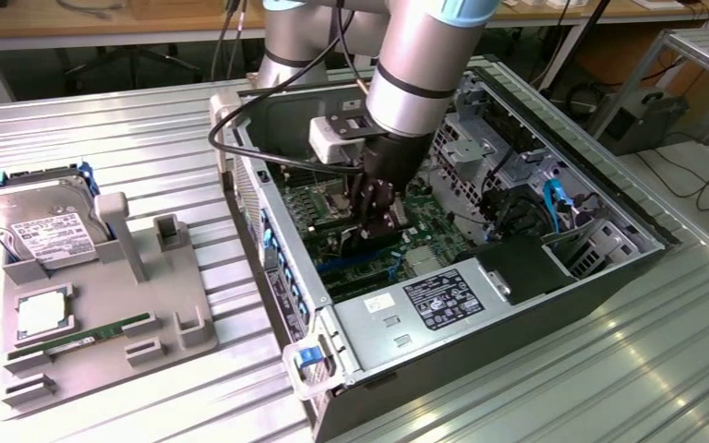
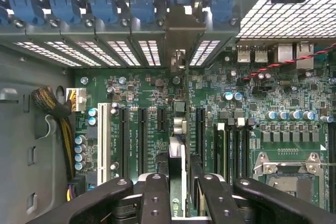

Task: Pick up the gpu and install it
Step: 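Insert the gpu into the slot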

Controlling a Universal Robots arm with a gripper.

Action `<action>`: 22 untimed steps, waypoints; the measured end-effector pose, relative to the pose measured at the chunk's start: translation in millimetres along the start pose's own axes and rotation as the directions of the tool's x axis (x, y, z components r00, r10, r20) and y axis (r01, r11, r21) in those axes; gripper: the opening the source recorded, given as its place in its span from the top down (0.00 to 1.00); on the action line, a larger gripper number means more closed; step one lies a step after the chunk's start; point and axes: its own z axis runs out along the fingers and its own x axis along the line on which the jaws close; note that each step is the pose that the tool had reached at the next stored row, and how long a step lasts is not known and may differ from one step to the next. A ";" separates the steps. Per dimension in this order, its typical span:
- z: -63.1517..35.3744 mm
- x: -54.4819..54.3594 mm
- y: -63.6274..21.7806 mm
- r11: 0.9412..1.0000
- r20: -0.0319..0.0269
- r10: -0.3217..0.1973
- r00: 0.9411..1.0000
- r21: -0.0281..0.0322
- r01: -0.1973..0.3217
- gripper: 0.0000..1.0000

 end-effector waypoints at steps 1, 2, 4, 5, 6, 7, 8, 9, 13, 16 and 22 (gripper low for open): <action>1.1 0.0 0.0 1.000 0.000 0.001 1.000 0.000 -0.001 0.74; 2.2 0.0 -0.1 1.000 -0.001 0.002 1.000 0.000 -0.002 0.74; 3.7 -0.1 -0.2 1.000 0.000 0.003 1.000 0.000 -0.003 0.74; 4.6 -0.5 -0.5 1.000 0.002 0.004 1.000 0.001 -0.004 0.74; 5.0 -0.8 -0.4 1.000 0.002 0.004 1.000 0.000 -0.004 0.74; 4.7 -1.1 -0.3 1.000 0.001 0.005 1.000 0.000 -0.005 0.74; 4.3 -1.4 -0.3 1.000 0.001 0.005 1.000 0.000 -0.005 0.74; 4.4 -1.3 -0.3 1.000 0.001 0.005 1.000 0.000 -0.005 0.74; 5.1 -1.4 -0.4 1.000 0.000 0.005 1.000 0.000 -0.005 0.74; 5.5 -1.4 -0.4 1.000 0.001 0.005 1.000 0.000 -0.005 0.74; -3.0 -1.2 0.5 1.000 0.001 0.005 1.000 0.000 -0.005 0.54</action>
